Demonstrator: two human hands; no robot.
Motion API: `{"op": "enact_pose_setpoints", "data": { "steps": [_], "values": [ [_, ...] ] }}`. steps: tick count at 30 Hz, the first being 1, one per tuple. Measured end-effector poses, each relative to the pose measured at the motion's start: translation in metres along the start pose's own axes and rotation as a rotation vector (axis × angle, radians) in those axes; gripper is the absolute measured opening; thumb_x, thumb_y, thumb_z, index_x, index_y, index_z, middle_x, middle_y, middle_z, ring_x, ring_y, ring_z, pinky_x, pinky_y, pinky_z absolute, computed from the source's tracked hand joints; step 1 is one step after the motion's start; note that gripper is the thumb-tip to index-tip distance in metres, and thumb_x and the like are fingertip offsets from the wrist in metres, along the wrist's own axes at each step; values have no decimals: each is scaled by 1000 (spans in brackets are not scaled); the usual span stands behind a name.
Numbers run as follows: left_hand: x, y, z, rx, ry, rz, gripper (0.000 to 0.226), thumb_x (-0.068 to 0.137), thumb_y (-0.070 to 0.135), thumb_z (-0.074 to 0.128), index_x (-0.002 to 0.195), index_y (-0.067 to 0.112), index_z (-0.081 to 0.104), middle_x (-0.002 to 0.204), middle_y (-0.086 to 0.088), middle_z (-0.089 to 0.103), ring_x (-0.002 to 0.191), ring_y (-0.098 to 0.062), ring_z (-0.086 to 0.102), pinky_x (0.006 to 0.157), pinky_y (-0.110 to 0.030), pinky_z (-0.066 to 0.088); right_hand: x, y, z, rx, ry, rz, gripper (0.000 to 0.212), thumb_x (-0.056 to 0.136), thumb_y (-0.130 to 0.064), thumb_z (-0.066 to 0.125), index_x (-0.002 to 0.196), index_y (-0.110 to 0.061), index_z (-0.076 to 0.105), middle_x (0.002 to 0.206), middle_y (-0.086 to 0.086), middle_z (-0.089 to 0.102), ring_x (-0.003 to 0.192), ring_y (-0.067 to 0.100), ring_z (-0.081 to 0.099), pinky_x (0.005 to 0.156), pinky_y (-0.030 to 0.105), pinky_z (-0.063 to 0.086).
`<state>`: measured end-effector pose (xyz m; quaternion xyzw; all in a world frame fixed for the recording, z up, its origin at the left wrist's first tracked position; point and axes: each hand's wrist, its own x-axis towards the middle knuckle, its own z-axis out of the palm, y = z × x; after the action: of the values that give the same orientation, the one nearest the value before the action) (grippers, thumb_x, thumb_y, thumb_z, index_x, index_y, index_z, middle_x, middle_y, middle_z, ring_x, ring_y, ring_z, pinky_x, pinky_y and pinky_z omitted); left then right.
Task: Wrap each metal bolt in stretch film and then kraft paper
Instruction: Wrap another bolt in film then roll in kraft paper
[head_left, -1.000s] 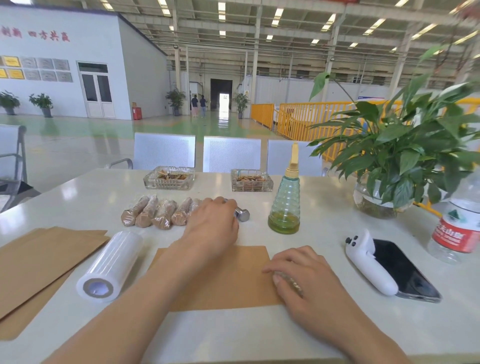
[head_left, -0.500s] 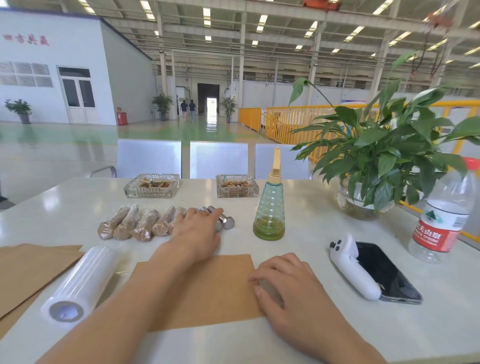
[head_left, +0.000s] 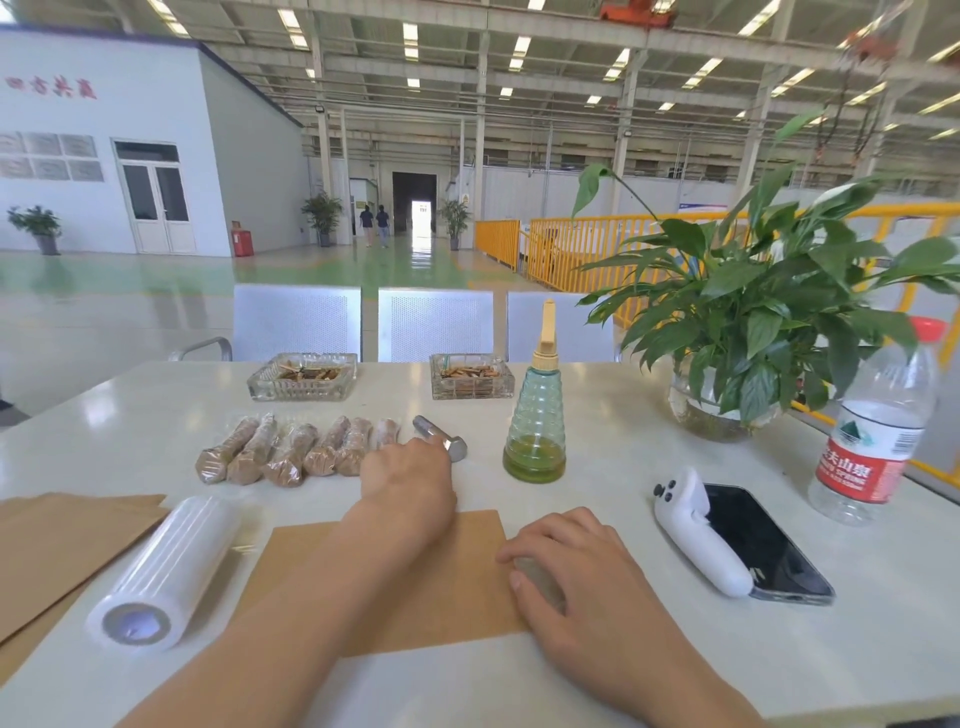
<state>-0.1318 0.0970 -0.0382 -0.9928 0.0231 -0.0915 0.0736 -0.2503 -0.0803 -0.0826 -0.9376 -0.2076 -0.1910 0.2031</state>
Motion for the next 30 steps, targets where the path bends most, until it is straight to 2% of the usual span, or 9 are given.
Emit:
{"op": "enact_pose_setpoints", "data": {
  "steps": [2,5,7,9,11,14,18,26,30],
  "values": [
    [1,0,3,-38,-20,-22,43,98,19,49,141,17,47,135,-1,60,128,-24,57,88,-33,43,0,-1,-1,2,-17,-18,31,98,-44,45,121,-44,65,117,-32,54,121,-7,35,103,21,29],
    [-1,-4,7,-114,-40,-28,40,97,19,47,137,18,52,134,-5,60,125,-26,59,93,-35,46,1,-1,-2,-8,-50,-42,31,99,-46,44,121,-45,66,120,-32,55,122,-6,34,104,22,27],
    [-4,-10,8,-195,-29,-31,35,99,27,45,131,16,55,132,-7,61,122,-29,60,91,-36,46,1,0,-2,-12,-66,-39,31,99,-47,44,121,-46,66,118,-33,55,121,-7,33,103,21,27],
    [-8,-22,8,-305,-13,-5,26,100,32,42,114,16,56,126,-10,63,117,-33,62,83,-37,44,2,1,-1,-16,-65,-38,34,97,-50,42,120,-46,66,117,-34,55,119,-8,33,103,20,27],
    [-13,-37,7,-360,10,86,14,100,28,42,100,17,49,115,-11,63,109,-35,61,78,-36,42,2,2,1,-22,-60,-36,40,94,-55,37,120,-47,66,117,-34,55,119,-8,33,103,19,26],
    [-27,-63,10,-457,68,285,17,100,17,44,108,17,58,107,-3,60,107,-27,56,90,-38,43,2,3,3,-38,-72,-31,40,94,-54,37,121,-48,66,117,-34,54,119,-6,34,103,21,28],
    [-55,-90,21,-570,153,480,26,103,14,50,121,29,61,105,14,54,104,-10,45,97,-27,35,2,4,5,-39,-68,-26,34,96,-50,42,120,-47,66,116,-34,55,119,-6,35,102,20,27],
    [-91,-114,37,-621,197,525,30,101,23,55,125,42,59,103,21,55,104,0,44,94,-22,37,3,5,5,-80,-83,-13,33,96,-52,40,120,-51,64,115,-37,52,119,-10,33,103,17,24],
    [-94,-115,36,-706,197,488,26,95,20,66,110,41,64,98,18,60,101,-3,49,91,-21,40,4,5,5,-88,-90,1,33,96,-52,41,119,-52,64,114,-39,52,120,-9,34,102,16,24]
  ]
}}
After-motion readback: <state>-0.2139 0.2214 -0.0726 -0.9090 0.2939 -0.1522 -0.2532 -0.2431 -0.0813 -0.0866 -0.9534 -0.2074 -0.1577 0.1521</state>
